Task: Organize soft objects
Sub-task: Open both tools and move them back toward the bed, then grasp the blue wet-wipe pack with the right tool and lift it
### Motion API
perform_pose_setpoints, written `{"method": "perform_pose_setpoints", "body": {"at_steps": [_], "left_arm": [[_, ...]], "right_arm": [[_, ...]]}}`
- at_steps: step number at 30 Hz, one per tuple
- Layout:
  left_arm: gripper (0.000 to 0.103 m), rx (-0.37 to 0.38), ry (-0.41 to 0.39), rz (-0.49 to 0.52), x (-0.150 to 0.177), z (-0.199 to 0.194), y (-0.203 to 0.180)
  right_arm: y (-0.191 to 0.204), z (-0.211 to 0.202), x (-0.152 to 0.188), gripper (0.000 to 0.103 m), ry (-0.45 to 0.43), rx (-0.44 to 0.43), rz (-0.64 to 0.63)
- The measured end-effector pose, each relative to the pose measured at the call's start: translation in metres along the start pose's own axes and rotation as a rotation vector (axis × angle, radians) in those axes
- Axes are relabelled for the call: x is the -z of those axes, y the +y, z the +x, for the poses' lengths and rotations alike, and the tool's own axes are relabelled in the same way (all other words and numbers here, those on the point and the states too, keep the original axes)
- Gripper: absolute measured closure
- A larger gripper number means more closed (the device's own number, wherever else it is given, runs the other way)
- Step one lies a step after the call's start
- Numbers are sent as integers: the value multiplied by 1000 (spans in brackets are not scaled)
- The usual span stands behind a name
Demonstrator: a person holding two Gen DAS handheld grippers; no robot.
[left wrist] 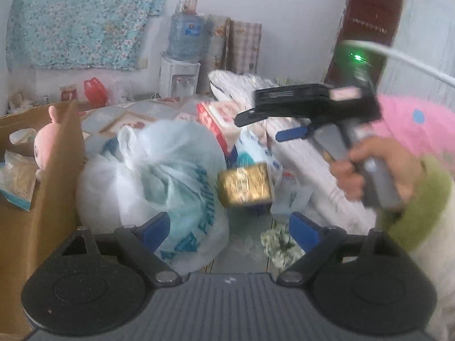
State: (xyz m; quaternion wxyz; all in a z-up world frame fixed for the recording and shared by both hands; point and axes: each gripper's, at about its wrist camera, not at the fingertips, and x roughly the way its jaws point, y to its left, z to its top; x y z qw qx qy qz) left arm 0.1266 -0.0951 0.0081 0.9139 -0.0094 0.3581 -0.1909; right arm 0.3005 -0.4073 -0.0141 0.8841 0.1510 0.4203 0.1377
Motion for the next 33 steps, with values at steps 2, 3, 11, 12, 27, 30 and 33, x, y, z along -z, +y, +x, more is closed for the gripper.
{"method": "perform_pose_setpoints", "body": {"at_steps": [2, 3, 11, 12, 27, 30, 33], "left_arm": [[11, -13, 1, 24, 10, 3, -5], [11, -21, 4, 37, 14, 5, -7], [11, -2, 44, 51, 45, 8, -11], [11, 5, 49, 54, 50, 8, -10], [11, 21, 54, 23, 91, -28, 14], [11, 5, 67, 5, 102, -38, 23], [11, -2, 86, -33, 113, -47, 33]], "right_arm": [[-5, 25, 4, 11, 37, 19, -8], [-8, 37, 5, 13, 62, 24, -5], [-20, 62, 7, 66, 86, 3, 72], [-25, 59, 6, 68, 64, -11, 92], [15, -69, 5, 70, -253, -148, 40], [33, -84, 33, 70, -191, -288, 42], [42, -73, 70, 70, -61, -431, 109]]}}
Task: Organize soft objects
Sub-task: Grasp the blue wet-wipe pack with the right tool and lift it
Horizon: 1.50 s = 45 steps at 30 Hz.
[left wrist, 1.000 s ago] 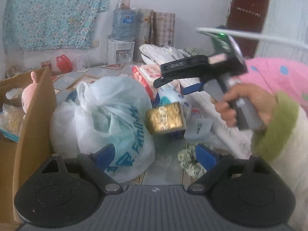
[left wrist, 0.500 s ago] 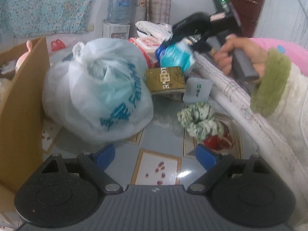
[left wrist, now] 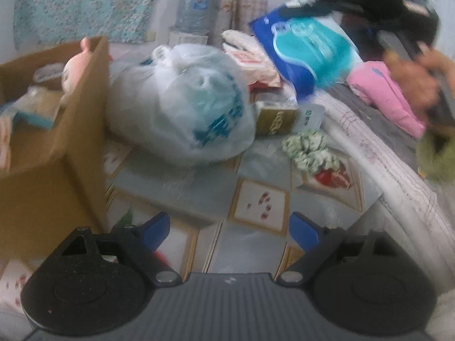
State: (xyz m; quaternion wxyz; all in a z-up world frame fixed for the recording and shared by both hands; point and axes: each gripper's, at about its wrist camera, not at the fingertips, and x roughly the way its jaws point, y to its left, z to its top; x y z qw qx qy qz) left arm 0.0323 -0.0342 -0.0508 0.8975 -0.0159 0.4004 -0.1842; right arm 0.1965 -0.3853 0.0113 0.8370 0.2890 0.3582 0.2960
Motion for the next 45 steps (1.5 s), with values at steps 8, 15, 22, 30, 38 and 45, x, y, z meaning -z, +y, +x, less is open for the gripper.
{"method": "perform_pose_setpoints", "body": {"at_steps": [8, 15, 22, 30, 38, 45], "left_arm": [[12, -46, 87, -28, 19, -4, 16], [12, -5, 78, -17, 21, -6, 18], [12, 83, 90, -112, 14, 4, 27], [12, 187, 94, -154, -6, 25, 21], [17, 214, 151, -148, -20, 61, 4], [20, 208, 139, -137, -22, 60, 0]], "right_arm": [[-42, 75, 115, 69, 252, -128, 300], [-38, 68, 124, 63, 224, -1, 165], [-46, 28, 121, 50, 148, 66, 129], [-62, 14, 141, 49, 166, 47, 175], [-61, 29, 151, 56, 179, 1, 207], [-60, 29, 156, 63, 157, -17, 255]]}}
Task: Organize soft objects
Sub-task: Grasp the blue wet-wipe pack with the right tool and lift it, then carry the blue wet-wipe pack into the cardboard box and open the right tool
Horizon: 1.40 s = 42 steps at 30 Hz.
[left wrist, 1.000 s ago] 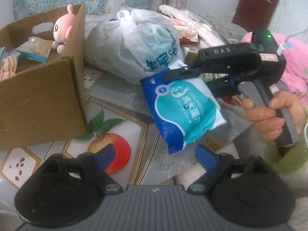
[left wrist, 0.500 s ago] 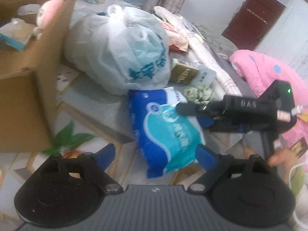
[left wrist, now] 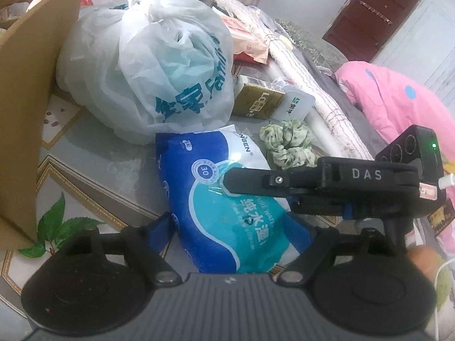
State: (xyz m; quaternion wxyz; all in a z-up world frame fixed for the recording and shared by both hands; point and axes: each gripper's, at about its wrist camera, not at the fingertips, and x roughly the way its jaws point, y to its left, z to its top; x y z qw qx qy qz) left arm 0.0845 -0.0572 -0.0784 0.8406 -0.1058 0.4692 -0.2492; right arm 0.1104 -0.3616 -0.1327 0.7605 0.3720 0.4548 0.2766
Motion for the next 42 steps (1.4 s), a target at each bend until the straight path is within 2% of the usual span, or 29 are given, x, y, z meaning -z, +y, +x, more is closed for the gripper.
{"method": "perform_pose_setpoints", "body": {"at_steps": [6, 14, 18, 23, 27, 30, 35, 38, 40, 42], "left_arm": [[21, -13, -31, 19, 1, -21, -10], [21, -77, -208, 43, -19, -85, -18], [21, -121, -289, 23, -38, -122, -6], [21, -211, -364, -20, -58, -162, 26], [21, -268, -347, -76, -75, -180, 69], [21, -289, -292, -147, -95, -181, 109], [21, -280, -221, -261, -119, -169, 167], [22, -327, -164, -274, -130, -151, 190], [22, -359, -126, -284, -133, -141, 204], [22, -375, -112, -291, -130, -139, 213]], "right_arm": [[17, -8, 4, 63, -31, -25, -16], [89, -12, -22, 63, -73, -119, -186], [136, 4, -46, 63, -59, -174, -272], [193, 51, -71, 63, 18, -208, -324], [235, 110, -87, 63, 111, -202, -342], [259, 156, -90, 63, 159, -163, -375], [278, 210, -94, 62, 169, -78, -406], [284, 232, -90, 55, 156, 2, -449], [284, 241, -91, 42, 150, 51, -467], [277, 242, -91, 42, 143, 48, -479]]}}
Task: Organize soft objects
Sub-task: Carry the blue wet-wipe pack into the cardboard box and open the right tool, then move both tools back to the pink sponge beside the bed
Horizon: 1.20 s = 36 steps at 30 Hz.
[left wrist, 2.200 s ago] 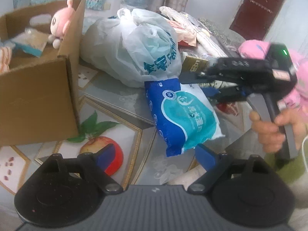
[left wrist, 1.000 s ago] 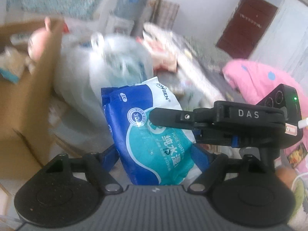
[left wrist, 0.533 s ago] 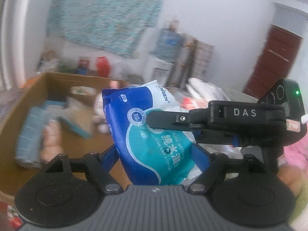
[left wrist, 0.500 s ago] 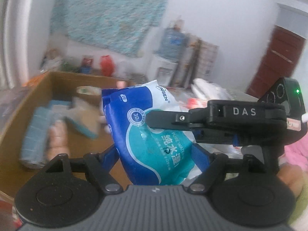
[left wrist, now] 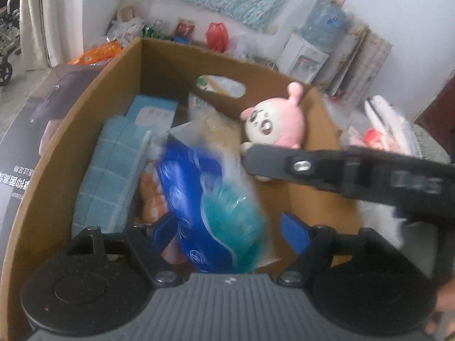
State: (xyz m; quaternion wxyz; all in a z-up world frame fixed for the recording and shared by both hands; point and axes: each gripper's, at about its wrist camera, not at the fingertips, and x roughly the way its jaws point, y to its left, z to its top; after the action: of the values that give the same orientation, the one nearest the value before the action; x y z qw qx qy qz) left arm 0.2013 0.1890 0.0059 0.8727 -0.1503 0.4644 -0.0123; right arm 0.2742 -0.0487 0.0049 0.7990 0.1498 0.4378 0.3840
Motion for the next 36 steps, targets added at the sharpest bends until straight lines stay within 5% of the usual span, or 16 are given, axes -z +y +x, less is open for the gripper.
{"method": "perform_pose_setpoints", "body": {"at_steps": [12, 18, 23, 30, 36], "left_arm": [[21, -38, -64, 59, 13, -20, -23], [16, -17, -152, 216, 19, -55, -84], [11, 36, -196, 378, 20, -67, -150], [11, -4, -139, 530, -3, -22, -243], [11, -45, -43, 596, -33, 47, -315]], "right_arm": [[-22, -56, 0, 32, -75, -119, 59], [-47, -124, 11, 28, -159, -146, 64], [-86, -199, 12, 23, -266, -84, 54], [-180, -280, 1, 22, -366, 87, 148], [-268, -273, -24, 22, -260, 133, 328]]}}
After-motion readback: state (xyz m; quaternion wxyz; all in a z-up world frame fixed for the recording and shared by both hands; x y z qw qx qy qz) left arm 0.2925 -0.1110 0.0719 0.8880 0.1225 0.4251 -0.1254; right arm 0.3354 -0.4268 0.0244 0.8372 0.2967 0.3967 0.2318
